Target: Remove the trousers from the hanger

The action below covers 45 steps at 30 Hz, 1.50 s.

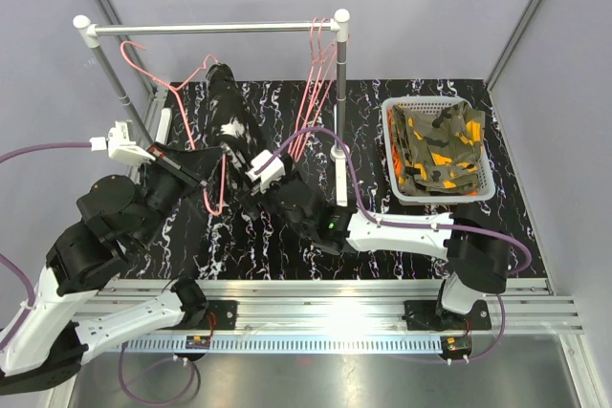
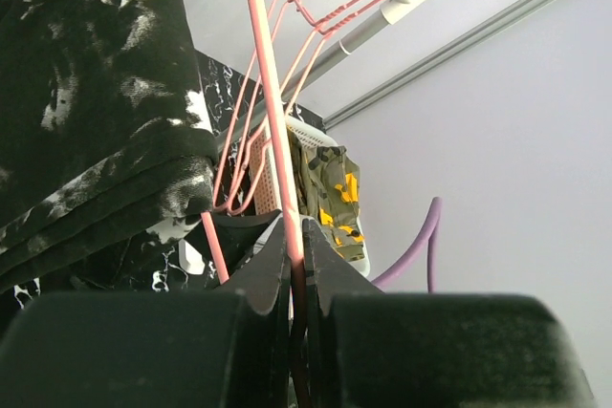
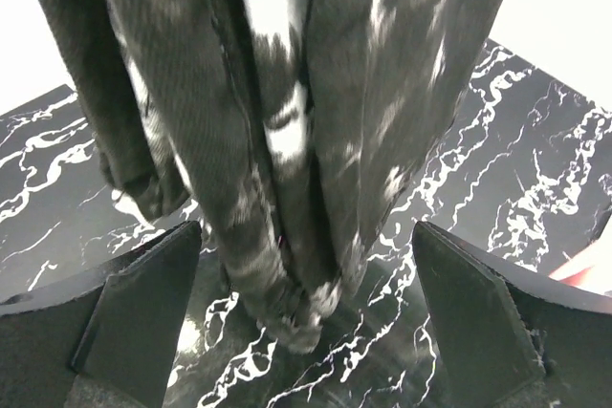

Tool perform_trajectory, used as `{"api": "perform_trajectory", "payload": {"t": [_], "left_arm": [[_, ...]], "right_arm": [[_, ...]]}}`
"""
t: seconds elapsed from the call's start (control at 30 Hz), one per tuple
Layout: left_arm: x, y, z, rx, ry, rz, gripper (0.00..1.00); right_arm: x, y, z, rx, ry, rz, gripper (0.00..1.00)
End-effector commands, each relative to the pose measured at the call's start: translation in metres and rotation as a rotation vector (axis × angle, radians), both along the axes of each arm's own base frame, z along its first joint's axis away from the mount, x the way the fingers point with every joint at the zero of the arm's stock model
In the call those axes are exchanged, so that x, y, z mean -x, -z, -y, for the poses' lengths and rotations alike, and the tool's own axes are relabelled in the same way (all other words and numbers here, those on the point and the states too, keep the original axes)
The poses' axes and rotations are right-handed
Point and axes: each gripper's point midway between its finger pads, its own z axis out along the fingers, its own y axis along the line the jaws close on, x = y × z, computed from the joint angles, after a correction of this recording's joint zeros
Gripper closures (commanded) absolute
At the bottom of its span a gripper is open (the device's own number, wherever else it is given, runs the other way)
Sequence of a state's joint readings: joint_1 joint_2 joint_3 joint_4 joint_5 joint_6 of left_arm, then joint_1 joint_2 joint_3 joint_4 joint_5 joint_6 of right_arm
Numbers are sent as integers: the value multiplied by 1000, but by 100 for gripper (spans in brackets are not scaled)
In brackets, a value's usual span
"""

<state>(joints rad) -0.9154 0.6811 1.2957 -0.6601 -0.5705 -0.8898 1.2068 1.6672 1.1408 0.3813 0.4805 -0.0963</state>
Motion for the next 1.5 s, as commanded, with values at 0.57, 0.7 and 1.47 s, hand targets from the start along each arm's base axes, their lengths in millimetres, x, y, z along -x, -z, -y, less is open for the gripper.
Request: {"api": "perform_trajectory", "payload": {"t": [0.57, 0.7, 1.47], "left_arm": [[23, -104, -8, 287, 75, 183, 100], [23, -105, -8, 286, 81, 183, 100], [21, -113, -2, 253, 89, 171, 100]], "right_arm": [[-33, -105, 13, -270, 159, 279, 0], [-34, -118, 10, -268, 149, 297, 1], [-37, -161, -3, -251, 77, 253, 1]]}}
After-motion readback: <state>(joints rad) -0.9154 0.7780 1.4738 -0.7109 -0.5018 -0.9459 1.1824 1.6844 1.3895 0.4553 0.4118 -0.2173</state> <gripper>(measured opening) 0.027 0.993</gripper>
